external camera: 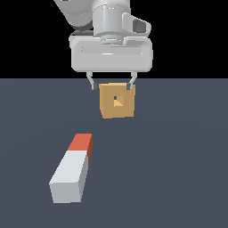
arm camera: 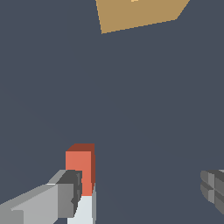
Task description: Insert the peg into the horizontal hole in a box.
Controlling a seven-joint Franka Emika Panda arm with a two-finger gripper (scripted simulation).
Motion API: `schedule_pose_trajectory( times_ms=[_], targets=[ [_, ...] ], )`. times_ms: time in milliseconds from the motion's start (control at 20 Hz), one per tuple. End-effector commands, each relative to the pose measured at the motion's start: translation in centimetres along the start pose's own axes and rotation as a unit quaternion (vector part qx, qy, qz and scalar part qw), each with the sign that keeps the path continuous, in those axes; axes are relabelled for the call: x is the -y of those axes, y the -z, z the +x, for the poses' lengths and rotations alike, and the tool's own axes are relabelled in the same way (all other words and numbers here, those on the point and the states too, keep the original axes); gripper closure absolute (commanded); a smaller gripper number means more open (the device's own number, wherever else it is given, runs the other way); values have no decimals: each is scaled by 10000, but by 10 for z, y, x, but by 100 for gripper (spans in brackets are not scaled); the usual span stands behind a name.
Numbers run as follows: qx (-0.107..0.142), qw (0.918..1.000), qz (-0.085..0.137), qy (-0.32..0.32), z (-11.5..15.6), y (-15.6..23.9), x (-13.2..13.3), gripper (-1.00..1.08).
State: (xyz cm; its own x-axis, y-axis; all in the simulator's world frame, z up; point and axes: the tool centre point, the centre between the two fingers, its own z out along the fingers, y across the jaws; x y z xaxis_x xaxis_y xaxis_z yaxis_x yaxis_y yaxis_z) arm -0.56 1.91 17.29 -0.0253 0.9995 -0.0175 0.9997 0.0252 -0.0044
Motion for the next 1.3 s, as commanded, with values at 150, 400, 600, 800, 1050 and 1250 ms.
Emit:
schedule_pose_trajectory(
  times_ms=[150,400,600,800,1050,1250],
  targets=[
    [0,10000,0,0,-2,-2,1,-92],
    [-7,10000,-3,9,-17,-11,9,-92],
    [-20,10000,-7,25,-39,-26,22,-92],
    [-36,10000,-12,46,-69,-46,38,-92],
    [-56,10000,-18,73,-108,-73,58,-92],
    [-69,9999,-21,90,-132,-89,69,-92]
  ],
)
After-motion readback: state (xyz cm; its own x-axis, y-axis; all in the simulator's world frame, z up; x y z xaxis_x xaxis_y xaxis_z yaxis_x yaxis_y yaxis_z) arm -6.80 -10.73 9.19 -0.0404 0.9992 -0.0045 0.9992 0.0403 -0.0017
